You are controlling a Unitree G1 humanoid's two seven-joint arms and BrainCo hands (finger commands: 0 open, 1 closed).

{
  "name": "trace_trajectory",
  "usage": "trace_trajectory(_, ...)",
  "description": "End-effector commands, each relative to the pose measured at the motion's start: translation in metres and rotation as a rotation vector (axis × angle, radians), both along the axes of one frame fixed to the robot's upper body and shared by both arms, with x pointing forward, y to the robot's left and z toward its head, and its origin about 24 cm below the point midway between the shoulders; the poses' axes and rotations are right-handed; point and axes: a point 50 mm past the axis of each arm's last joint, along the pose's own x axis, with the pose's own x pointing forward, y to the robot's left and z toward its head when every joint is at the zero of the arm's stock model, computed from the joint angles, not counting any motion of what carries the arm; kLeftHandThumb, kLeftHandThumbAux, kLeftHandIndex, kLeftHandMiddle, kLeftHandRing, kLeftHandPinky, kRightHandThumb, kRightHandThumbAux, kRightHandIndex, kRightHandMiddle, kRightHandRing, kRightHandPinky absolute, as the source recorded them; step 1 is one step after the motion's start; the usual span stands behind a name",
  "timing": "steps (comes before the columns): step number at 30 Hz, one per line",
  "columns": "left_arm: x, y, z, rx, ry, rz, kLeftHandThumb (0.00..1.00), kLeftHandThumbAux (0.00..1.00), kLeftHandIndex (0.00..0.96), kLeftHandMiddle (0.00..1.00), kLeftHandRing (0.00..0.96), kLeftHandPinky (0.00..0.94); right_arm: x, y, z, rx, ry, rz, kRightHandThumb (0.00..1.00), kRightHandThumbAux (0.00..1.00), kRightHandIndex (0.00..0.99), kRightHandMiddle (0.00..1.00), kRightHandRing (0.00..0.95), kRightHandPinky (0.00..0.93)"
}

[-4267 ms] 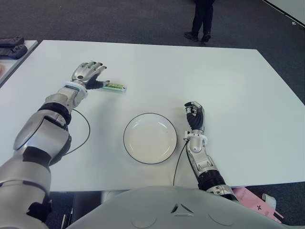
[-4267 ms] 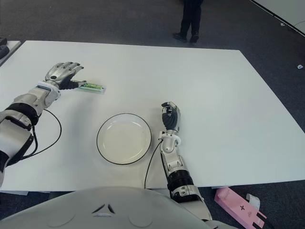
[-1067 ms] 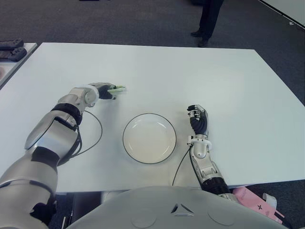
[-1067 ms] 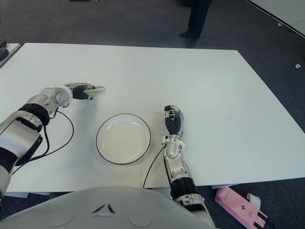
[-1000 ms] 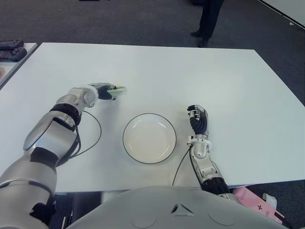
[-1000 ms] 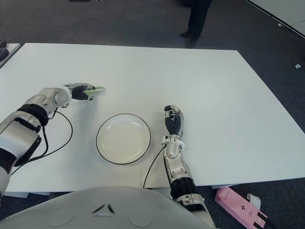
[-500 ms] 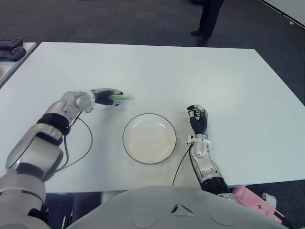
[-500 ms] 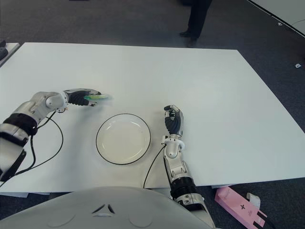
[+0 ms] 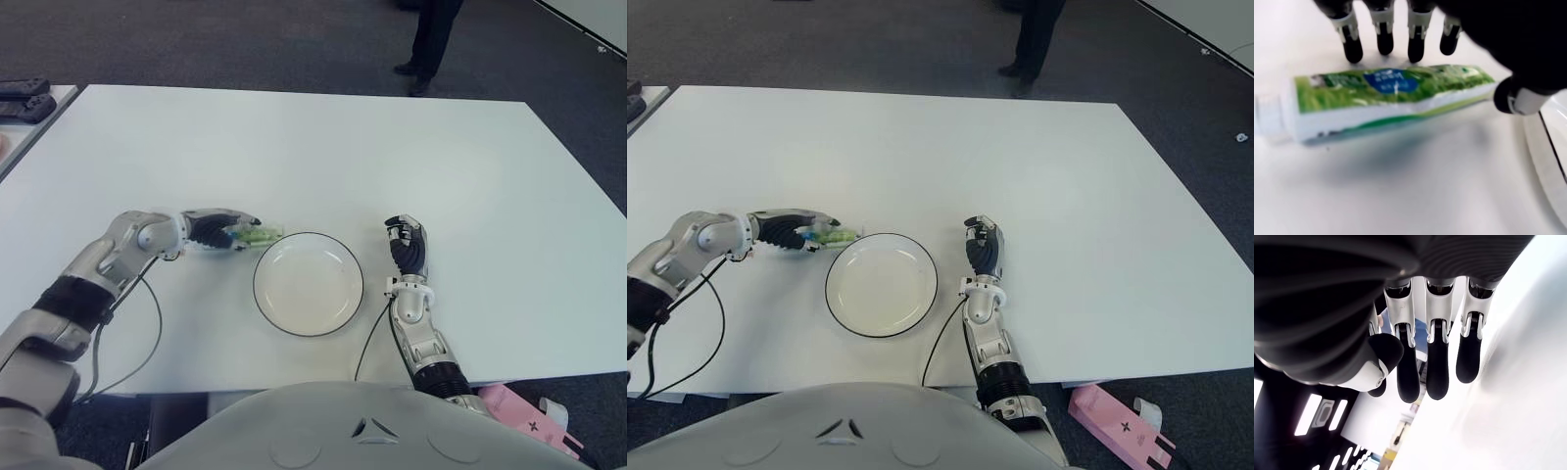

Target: Put the toothpaste on the table into the plate.

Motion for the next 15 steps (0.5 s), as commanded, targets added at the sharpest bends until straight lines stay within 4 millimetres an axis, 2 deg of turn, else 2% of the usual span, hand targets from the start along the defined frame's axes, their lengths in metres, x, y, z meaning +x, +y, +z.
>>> trace_trajectory(1,-0.014,0.002,-0.004,0.019,0.07,-0.008,0.429,0.362,0.001,0.093,0.091,0.128,-0.003,0.0,-0.008,0.005,0.053,-0.008,0.841,0.688,0.445,0.446,0.42,0.412)
trace_trajectory(11,-0.014,-0.003,0.026,-0.023,-0.148,0.035,0.438,0.386,0.0,0.11,0.125,0.211,-0.003,0.0,-0.009,-0.016,0.048,0.001,0.841,0.688,0.444,0.447,0.426,0.428)
trace_trajectory(15,-0.01,-0.001,0.031,-0.016,-0.287,0.112,0.469,0.406,0.0,0.097,0.125,0.208,-0.003,0.0,-0.009,-0.018,0.045,0.002,0.841,0.688,0.445,0.446,0.427,0.425)
